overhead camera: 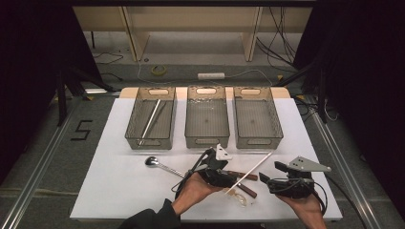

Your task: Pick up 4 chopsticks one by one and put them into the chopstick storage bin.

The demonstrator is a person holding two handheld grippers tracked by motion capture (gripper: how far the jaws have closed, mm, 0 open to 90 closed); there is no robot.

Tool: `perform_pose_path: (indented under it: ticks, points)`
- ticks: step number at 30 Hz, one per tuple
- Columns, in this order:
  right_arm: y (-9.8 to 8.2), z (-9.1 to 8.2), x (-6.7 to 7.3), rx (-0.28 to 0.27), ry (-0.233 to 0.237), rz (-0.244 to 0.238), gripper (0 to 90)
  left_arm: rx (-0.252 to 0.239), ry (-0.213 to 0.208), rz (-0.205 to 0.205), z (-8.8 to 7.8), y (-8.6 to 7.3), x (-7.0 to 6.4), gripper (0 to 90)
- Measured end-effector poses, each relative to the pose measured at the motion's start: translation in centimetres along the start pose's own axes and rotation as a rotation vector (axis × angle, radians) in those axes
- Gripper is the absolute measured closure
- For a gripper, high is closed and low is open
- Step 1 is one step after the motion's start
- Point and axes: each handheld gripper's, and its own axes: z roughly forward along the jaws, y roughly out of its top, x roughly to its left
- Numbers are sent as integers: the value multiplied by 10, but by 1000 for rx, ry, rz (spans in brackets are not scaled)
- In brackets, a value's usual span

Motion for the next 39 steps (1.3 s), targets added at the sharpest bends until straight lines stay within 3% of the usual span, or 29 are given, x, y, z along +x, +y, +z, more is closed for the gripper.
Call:
perform_pose_path:
  ticks: [8, 20, 24, 25, 27, 31, 36, 39]
  points:
    - [-1, -1, -3, -4, -6, 9, 273, 47, -10, 37, 26, 3, -9, 493]
    - [-1, -1, -4, -5, -9, 10, 273, 59, -18, 47, 34, 2, -11, 564]
    - [-1, -1, -5, -4, -9, 11, 273, 59, -58, 12, 43, 1, -17, 611]
    - [-1, -1, -5, -2, -8, 12, 273, 83, -25, 49, 48, -2, -21, 620]
    - [-1, -1, -5, -4, -8, 12, 274, 87, -21, 57, 49, -2, -21, 624]
    - [-1, -1, -6, -6, -7, 13, 274, 69, -17, 50, 46, 1, -24, 648]
    - [-1, -1, -5, -5, -6, 10, 273, 93, -18, 58, 49, 4, -25, 684]
    - [-1, -1, -5, -3, -5, 10, 273, 110, -24, 35, 54, 2, -24, 697]
